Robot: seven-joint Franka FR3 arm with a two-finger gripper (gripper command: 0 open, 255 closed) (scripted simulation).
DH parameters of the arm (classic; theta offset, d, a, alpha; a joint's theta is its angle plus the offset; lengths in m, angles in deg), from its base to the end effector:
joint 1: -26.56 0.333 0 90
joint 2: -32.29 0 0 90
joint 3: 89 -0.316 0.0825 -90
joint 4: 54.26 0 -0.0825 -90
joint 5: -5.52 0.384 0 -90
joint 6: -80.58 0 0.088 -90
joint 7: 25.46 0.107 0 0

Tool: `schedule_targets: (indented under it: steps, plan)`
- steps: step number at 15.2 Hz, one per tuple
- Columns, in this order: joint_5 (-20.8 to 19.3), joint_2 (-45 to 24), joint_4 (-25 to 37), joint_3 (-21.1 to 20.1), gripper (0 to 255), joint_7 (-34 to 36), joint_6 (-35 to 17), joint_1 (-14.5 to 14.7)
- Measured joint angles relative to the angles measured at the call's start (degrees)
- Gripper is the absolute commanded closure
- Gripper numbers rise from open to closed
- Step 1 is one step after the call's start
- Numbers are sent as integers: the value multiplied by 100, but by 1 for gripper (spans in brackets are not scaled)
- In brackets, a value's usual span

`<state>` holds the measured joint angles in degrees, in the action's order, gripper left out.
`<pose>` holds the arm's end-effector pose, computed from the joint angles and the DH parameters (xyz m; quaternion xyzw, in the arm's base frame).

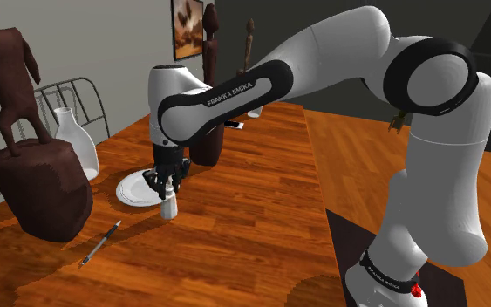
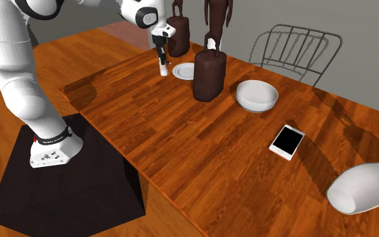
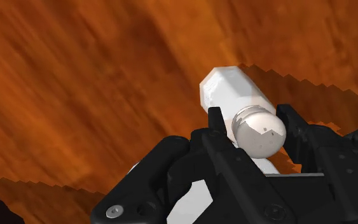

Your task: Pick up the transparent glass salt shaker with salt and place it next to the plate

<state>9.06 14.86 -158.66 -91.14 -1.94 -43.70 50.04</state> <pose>0.5728 0.2756 0.3744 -0.9993 -0.0005 -0.0064 0.0375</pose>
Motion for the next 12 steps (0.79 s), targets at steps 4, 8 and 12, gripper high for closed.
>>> schedule_targets:
  steps: [4,8,12]
  plan:
    - [0,0,0,0,0,0,-1,0]
    - [0,141,20,0,0,10,159,-1]
    - [-6,278,329,11,0,6,600,-22]
